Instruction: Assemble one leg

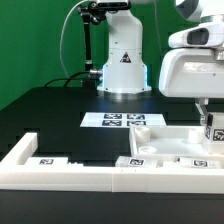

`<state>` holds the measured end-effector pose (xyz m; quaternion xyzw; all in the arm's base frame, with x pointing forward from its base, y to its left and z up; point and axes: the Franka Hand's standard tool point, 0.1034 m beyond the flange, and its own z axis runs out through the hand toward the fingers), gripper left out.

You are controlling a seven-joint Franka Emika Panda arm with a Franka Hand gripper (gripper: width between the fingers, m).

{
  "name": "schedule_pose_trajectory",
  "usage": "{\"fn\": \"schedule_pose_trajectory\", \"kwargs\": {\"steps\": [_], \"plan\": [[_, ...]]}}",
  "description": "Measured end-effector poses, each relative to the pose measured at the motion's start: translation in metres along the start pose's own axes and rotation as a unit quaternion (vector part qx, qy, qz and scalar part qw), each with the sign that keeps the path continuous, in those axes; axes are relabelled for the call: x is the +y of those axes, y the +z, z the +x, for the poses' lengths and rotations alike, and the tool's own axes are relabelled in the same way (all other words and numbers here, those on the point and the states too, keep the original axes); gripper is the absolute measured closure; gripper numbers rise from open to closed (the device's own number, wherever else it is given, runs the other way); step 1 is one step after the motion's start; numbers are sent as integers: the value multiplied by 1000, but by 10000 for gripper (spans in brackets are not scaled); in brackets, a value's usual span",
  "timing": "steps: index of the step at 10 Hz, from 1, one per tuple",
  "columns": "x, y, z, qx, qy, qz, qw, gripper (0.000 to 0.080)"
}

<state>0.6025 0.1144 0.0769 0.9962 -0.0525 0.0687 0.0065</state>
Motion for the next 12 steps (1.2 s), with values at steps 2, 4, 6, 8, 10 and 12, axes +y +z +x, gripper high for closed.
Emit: {"fn": "schedule_pose_trajectory", "kwargs": {"steps": [2, 4, 6, 8, 10, 12], "plan": [[9, 1, 1, 3, 151, 4, 988, 511], [18, 1, 2, 5, 259, -8, 966, 508], [28, 0, -1, 2, 338, -27, 941, 500], [36, 0, -3, 2, 371, -37, 928, 490], [36, 0, -3, 2, 369, -37, 929, 304], [36, 0, -3, 2, 369, -37, 929, 188]]}}
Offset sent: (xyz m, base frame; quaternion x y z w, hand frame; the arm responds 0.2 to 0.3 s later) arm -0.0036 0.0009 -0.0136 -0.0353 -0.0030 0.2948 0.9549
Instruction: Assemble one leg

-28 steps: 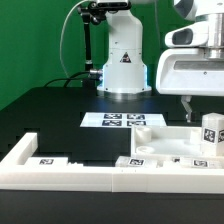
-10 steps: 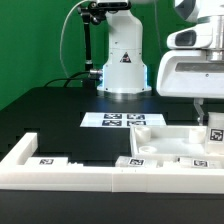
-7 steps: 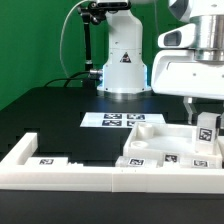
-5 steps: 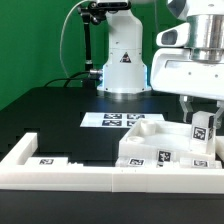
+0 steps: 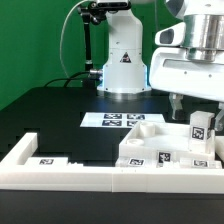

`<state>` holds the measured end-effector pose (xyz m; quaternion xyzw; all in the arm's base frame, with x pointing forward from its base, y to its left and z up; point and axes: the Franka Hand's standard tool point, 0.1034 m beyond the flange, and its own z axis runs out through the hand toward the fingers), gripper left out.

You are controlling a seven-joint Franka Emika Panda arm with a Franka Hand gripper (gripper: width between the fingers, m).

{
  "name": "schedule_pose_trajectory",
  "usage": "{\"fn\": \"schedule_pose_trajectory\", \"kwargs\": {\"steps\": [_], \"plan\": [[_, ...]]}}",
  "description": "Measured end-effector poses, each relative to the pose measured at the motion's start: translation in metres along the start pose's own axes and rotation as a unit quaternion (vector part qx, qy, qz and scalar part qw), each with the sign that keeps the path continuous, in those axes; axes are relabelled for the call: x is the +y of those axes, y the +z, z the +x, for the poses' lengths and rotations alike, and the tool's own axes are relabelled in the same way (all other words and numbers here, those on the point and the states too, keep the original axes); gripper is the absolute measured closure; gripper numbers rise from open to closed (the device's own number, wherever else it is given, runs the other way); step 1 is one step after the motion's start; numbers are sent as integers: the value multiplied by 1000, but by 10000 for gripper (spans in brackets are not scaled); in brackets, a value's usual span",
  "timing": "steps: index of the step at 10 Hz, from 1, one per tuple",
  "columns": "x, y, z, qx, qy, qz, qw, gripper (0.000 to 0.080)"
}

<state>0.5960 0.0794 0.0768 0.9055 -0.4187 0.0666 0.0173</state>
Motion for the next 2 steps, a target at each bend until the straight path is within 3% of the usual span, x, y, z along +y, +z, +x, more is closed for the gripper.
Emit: {"fn": "schedule_pose_trajectory", "kwargs": {"steps": [2], "plan": [[0, 0, 0, 0, 0, 0, 1000, 152]]}}
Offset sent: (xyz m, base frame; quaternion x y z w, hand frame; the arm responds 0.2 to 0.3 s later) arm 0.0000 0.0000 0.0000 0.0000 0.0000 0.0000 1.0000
